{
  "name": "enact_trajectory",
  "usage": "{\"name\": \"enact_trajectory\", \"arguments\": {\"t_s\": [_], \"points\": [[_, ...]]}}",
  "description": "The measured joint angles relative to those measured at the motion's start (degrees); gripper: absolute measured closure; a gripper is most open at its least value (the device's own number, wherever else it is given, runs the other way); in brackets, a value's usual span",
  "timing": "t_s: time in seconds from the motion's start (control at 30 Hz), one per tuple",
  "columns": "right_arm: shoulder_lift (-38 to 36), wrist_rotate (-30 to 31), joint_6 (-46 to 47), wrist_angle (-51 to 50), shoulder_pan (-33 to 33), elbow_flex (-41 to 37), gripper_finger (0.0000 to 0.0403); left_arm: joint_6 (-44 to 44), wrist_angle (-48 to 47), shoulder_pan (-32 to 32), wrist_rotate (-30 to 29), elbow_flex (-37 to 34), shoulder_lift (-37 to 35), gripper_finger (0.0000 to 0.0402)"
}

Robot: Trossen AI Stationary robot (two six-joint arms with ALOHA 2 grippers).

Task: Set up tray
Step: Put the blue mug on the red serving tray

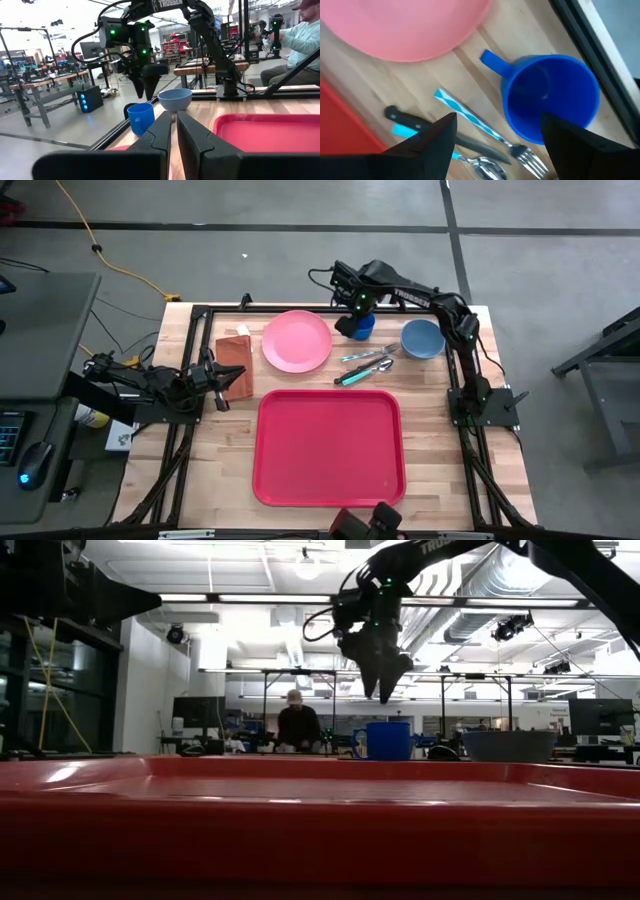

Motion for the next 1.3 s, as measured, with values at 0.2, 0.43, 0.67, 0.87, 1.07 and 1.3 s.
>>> {"name": "enact_trajectory", "arguments": {"t_s": [0.2, 0.43, 0.67, 0.87, 1.07, 1.3], "points": [[2.0, 0.3, -0.5, -1.7, 0.2, 0.0, 0.0139, 0.0, 0.0, 0.0, 0.0, 0.0, 0.0, 0.0341], [5.5, -0.3, -1.5, -1.7, 1.1, 0.0, 0.0139, 0.0, -0.1, 0.0, 0.0, 0.0, 0.0, 0.0341], [8.0, 3.2, -0.5, -1.6, 1.3, 0.0, 0.0139, 0.0, -0.2, 0.0, 0.0, 0.0, 0.0, 0.0341], [8.2, 7.9, 2.7, -0.5, 0.7, 0.0, 0.0146, 0.0, -0.4, 0.0, 0.0, 0.0, 0.0, 0.0341], [8.2, 4.9, 2.9, -0.8, 0.0, 0.0, 0.0202, 0.0, -1.3, 0.0, 0.0, 0.0, 0.0, 0.0341], [8.2, 4.0, 2.9, -1.0, 0.1, 0.0, 0.0281, 0.0, -1.2, 0.0, 0.0, 0.0, 0.0, 0.0341]]}}
